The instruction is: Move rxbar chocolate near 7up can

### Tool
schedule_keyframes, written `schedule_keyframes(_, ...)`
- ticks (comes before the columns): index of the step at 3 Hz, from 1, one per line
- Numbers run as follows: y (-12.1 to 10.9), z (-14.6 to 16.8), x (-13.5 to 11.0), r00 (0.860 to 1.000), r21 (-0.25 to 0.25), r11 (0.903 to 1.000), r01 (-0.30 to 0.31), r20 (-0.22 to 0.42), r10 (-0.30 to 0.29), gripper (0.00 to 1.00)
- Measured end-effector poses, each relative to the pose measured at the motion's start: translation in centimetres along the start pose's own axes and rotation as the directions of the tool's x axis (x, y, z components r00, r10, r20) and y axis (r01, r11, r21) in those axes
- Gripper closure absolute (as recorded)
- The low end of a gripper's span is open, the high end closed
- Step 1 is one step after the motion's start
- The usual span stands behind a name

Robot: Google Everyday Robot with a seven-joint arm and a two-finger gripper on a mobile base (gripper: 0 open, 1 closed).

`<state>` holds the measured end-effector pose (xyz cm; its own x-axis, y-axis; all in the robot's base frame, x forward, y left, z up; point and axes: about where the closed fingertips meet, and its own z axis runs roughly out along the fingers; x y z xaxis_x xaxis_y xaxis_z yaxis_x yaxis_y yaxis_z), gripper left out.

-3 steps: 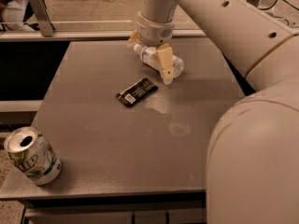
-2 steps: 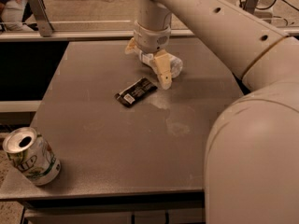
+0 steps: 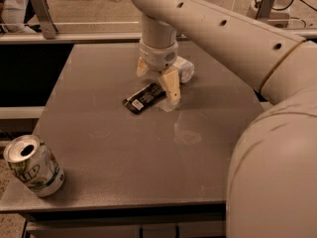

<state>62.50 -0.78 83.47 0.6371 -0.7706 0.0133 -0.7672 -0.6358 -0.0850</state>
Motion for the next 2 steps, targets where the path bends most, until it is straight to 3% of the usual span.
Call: schedule_keyframes(2,1.14,0.51,-0.49,0.998,-0.028,0.9994,0.023,-0.054,-0.024,0.64)
